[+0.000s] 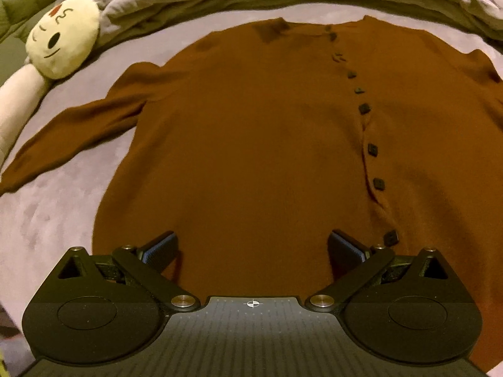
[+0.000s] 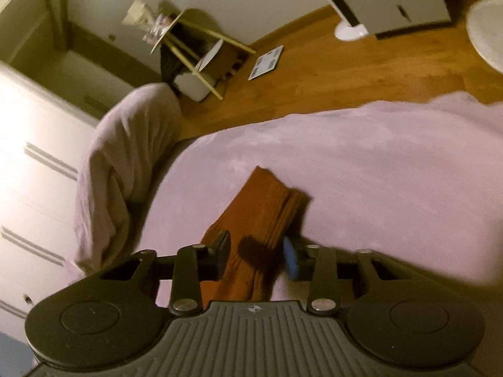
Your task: Fold small clothes
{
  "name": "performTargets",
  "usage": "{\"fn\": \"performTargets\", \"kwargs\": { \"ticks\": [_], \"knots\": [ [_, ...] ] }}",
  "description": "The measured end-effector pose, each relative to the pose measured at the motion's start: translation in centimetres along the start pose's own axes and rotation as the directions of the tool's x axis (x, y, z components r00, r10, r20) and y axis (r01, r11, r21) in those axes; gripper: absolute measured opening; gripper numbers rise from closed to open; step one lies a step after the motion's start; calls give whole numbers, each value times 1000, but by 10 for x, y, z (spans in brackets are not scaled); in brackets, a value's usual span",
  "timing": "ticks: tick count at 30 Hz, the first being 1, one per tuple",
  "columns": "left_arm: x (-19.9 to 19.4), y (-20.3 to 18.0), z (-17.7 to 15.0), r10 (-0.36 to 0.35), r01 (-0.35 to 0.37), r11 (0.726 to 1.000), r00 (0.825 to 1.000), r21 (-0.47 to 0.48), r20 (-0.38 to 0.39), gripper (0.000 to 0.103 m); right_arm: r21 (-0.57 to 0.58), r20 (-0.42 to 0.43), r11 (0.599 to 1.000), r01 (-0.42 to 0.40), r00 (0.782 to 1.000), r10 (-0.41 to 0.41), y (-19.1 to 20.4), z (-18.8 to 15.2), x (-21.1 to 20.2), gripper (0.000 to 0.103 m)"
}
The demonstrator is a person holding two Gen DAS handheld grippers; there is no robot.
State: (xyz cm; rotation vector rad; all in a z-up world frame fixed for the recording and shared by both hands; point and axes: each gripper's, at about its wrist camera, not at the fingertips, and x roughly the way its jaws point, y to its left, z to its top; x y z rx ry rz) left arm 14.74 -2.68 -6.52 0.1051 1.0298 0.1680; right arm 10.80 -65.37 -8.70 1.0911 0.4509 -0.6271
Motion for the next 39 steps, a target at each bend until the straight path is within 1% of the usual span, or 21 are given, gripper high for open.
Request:
{"fn": "performTargets", "kwargs": {
  "ticks": [1,3,6,9,12,14,16,17,19,21,22,24,26,29,30,31,33,36,37,38,39],
  "knots": [
    [1,1,0,-4,4,1000,1000,-1,1,103,-29,-4,999,16,1000,-16,4,4,4,8],
    [5,4,0,-21,20,1000,1000,-19,-14,103,-82,-17,996,45,999,-47,9,4,12,6],
    [11,12,1,-62,59,995,997,-82,-45,103,-178,2,980,84,996,-85,28,6,6,6],
    [14,18,1,-99,93,990,994,-104,-53,103,-276,58,960,47,998,-32,57,0,-13,5],
    [14,19,0,-112,108,990,993,-90,-39,103,-412,68,911,-38,995,73,99,-20,-40,5],
    [14,21,1,-120,116,989,992,-95,-36,103,-526,35,841,-128,985,171,137,-49,-61,5],
    [13,23,2,-130,126,988,991,-94,-40,103,-604,-18,767,-218,965,261,169,-82,-81,5],
    [12,24,3,-137,133,987,990,-92,-41,103,-642,-67,712,-284,946,317,187,-105,-92,5],
    [8,29,5,-148,145,986,989,-88,-27,103,-686,-153,623,-376,912,381,211,-149,-108,5],
    [1,34,7,-158,157,983,987,-94,4,103,-712,-246,540,-448,880,406,225,-195,-118,6],
    [-2,36,9,-170,170,980,985,-99,13,103,-725,-290,502,-472,870,400,229,-221,-119,6],
    [-8,38,13,-201,203,973,979,-107,29,103,-739,-371,456,-496,864,339,225,-270,-113,14],
    [-15,37,19,-237,241,965,970,-104,52,103,-752,-402,458,-474,881,251,210,-301,-103,17],
    [-24,22,36,-323,331,940,941,-78,102,103,-771,-334,517,-372,927,169,177,-311,-105,17],
    [-25,14,43,-363,372,925,925,-73,112,103,-766,-315,541,-348,936,156,168,-308,-105,17],
    [-25,4,51,-415,425,902,902,-73,117,103,-761,-298,563,-322,945,138,159,-305,-104,17],
    [-18,-21,68,-516,524,849,850,-67,108,103,-760,-272,587,-279,957,103,141,-299,-106,17],
    [0,-53,85,-575,580,810,815,-86,74,103,-726,-293,630,-276,953,80,114,-291,-114,16],
    [8,-61,90,-591,594,798,805,-101,58,95,-720,-297,635,-279,951,81,107,-291,-116,16],
    [17,-69,95,-600,599,792,800,-123,34,79,-720,-297,634,-281,951,85,103,-290,-115,16],
    [23,-75,98,-604,600,789,797,-133,10,74,-720,-299,631,-288,950,93,95,-291,-117,16]
  ]
}}
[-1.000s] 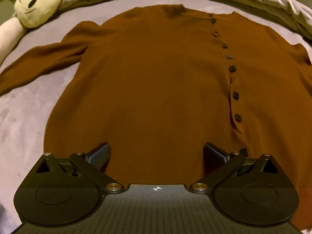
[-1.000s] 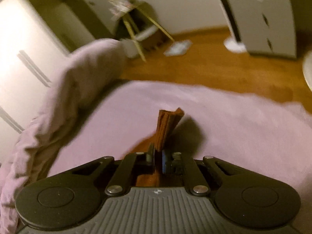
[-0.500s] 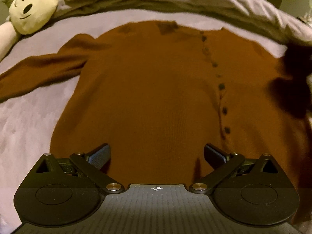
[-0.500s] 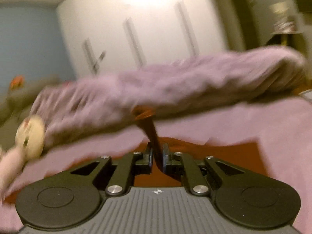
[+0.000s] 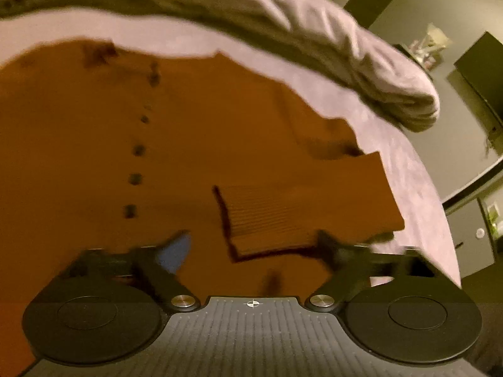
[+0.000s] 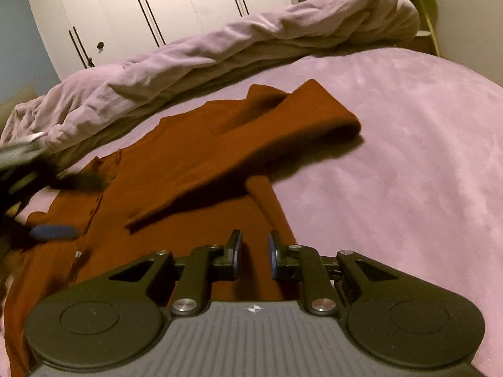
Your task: Fold small clothes
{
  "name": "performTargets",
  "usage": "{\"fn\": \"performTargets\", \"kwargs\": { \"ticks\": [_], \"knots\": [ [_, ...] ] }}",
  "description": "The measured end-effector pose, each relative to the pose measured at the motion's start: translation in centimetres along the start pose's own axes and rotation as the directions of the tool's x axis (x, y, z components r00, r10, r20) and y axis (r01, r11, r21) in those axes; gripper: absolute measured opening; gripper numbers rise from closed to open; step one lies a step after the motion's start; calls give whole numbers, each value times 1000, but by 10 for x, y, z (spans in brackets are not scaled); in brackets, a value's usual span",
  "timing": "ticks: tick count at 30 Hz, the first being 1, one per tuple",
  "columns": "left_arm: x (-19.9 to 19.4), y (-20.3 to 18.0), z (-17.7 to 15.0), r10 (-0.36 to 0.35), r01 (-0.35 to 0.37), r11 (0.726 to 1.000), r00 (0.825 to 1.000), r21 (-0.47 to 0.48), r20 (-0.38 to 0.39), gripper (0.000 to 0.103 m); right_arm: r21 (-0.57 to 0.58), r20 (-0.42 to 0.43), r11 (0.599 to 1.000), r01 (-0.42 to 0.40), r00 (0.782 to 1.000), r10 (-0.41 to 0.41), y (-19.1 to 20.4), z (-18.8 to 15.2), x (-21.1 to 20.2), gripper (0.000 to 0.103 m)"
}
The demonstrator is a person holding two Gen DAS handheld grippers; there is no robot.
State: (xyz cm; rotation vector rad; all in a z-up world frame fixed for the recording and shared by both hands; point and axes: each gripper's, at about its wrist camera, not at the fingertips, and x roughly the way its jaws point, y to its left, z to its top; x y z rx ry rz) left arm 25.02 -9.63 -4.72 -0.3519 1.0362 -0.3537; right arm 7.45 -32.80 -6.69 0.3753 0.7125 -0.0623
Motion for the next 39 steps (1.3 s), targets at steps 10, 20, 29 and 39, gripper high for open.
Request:
{"fn": "performTargets", "kwargs": {
  "ticks": [10,20,29,39],
  "knots": [
    [36,5,9,-50,44,995,997,-94,-57,16,17,32,999,-30,999,30,-6,-6,1,16],
    [-33,-5,45,-16,-3,991,989,135,145,6,-34,29,999,-12,999,13,-1,-6,2,16],
    [-82,89,55,243,-266,962,937,61,252,6,-91,18,996,17,1000,-16,7,-2,2,17],
    [-82,134,46,288,-294,956,924,-15,252,6,188,18,965,-183,983,183,0,43,18,33]
  ]
}}
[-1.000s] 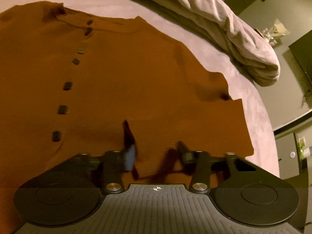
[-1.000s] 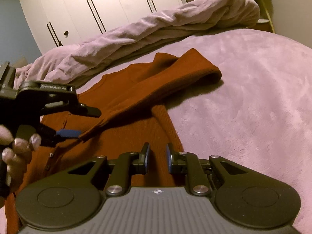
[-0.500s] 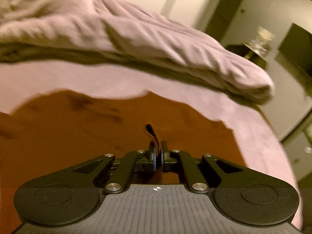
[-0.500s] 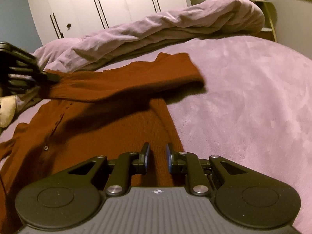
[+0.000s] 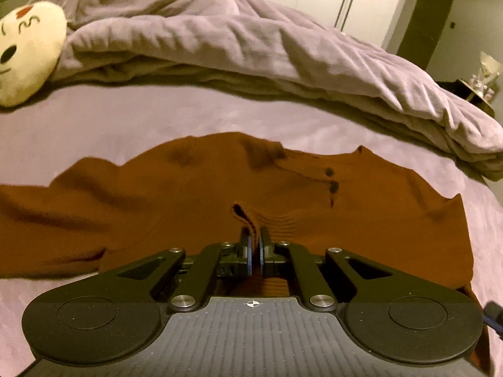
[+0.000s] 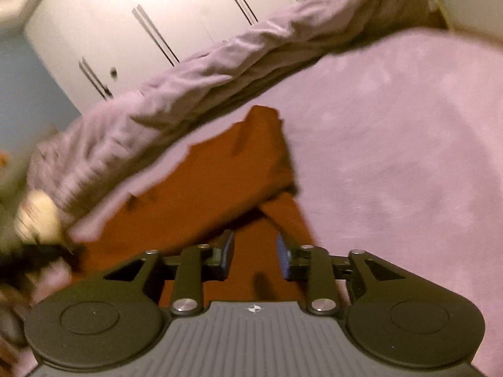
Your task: Fold small clothes
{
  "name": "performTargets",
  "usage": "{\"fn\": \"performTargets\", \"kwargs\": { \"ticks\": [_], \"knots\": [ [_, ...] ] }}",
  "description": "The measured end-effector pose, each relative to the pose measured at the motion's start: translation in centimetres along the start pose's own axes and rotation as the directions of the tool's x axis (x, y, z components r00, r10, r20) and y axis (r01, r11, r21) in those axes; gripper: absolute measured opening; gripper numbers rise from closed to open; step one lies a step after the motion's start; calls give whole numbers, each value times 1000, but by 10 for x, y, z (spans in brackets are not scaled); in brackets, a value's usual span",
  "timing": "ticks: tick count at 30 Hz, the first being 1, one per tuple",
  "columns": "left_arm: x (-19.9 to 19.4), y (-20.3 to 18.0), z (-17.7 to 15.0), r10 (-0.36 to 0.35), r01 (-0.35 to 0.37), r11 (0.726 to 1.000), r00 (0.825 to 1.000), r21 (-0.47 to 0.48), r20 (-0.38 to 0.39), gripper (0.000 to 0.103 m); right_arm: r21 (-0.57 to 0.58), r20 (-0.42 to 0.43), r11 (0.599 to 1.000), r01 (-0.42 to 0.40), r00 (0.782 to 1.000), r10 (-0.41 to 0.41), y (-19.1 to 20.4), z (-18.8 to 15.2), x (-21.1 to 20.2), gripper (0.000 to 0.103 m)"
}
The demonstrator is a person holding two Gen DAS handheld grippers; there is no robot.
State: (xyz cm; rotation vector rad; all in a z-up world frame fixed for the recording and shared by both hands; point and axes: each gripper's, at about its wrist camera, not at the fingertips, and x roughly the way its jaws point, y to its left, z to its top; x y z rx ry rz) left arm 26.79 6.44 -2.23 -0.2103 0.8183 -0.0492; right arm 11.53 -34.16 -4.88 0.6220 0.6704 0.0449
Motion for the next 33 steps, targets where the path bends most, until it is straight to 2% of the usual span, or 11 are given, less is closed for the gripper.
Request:
{"fn": "performTargets", "kwargs": {
  "ticks": [2,7,11,15,20,22,24,28,30,33],
  "knots": [
    [-5,5,-1,-1,1,1000,1000,-15,10,6,66,-9,997,-39,999,40,-3,6,12,36],
    [-12,22,5,32,-30,999,998,-35,51,6,138,-33,987,-82,996,87,-1,15,39,36],
    [-6,34,10,83,-80,996,994,-47,67,6,217,-53,972,-86,994,100,-4,20,64,36],
    [1,42,7,93,-90,995,994,-44,54,6,276,-33,959,-68,996,81,-9,24,77,34],
    [13,42,3,107,-106,994,994,-36,31,6,335,-13,941,-52,998,60,-17,31,93,25],
    [15,41,3,113,-112,993,993,-31,34,6,347,-16,937,-35,999,43,-19,34,100,10],
    [15,39,6,115,-114,993,992,-25,53,6,322,-3,947,-3,1000,4,-17,37,101,6],
    [8,32,13,86,-84,996,989,-19,122,6,112,113,990,88,989,-100,6,39,87,4],
    [11,27,13,99,-103,994,984,23,146,6,21,157,990,141,977,-143,13,34,85,4],
    [26,32,7,118,-123,992,986,39,117,6,-90,136,968,233,966,-219,19,24,97,4]
  ]
}}
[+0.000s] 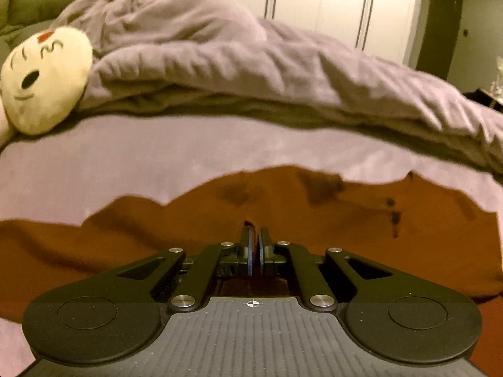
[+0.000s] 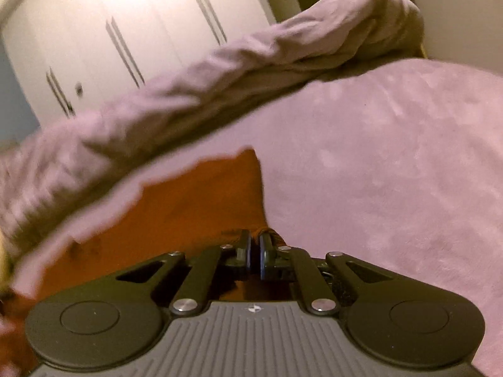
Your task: Fold small clothes
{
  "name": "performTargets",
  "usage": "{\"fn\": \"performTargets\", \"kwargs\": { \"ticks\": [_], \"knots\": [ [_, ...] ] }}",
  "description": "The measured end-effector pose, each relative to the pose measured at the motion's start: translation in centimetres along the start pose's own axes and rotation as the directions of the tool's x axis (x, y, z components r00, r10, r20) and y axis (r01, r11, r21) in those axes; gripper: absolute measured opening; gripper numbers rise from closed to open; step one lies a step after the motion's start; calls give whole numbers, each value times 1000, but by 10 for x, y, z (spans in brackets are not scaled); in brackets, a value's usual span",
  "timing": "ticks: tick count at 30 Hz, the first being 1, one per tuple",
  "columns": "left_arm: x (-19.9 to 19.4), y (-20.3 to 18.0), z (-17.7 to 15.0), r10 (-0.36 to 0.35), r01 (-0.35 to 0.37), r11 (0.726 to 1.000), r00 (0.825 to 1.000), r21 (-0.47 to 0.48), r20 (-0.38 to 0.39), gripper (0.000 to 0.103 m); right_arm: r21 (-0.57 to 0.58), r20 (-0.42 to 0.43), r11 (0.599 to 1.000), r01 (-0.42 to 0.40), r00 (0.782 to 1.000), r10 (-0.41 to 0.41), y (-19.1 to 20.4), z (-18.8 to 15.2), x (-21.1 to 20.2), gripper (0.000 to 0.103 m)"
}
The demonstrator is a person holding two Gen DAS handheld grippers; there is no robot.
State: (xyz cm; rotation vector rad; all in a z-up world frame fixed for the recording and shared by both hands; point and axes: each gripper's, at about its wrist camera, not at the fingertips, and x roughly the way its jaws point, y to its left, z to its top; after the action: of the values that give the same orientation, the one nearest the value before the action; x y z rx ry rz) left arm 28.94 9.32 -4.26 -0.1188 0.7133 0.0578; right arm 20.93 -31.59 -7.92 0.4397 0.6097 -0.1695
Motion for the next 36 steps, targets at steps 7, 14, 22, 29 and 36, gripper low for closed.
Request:
{"fn": "performTargets", "kwargs": {
  "ticks": [7,14,22,29,36],
  "knots": [
    [20,16,-23,18,-20,1000,995,-23,-97,4,-94,-33,996,11,999,-15,10,-5,11,4],
    [-5,25,4,-35,34,994,999,-105,-2,2,-113,-43,994,-2,999,-2,9,-9,4,5],
    [18,31,-8,-122,80,979,967,-190,-224,43,-93,-40,995,-25,999,22,6,-15,-5,8],
    [28,27,-7,-207,148,964,938,-219,-278,50,-89,-47,996,-33,998,29,6,-15,-6,10],
    [20,-4,6,-89,90,996,970,-5,-228,8,-90,-50,996,-17,999,12,11,-13,-7,10]
  ]
}}
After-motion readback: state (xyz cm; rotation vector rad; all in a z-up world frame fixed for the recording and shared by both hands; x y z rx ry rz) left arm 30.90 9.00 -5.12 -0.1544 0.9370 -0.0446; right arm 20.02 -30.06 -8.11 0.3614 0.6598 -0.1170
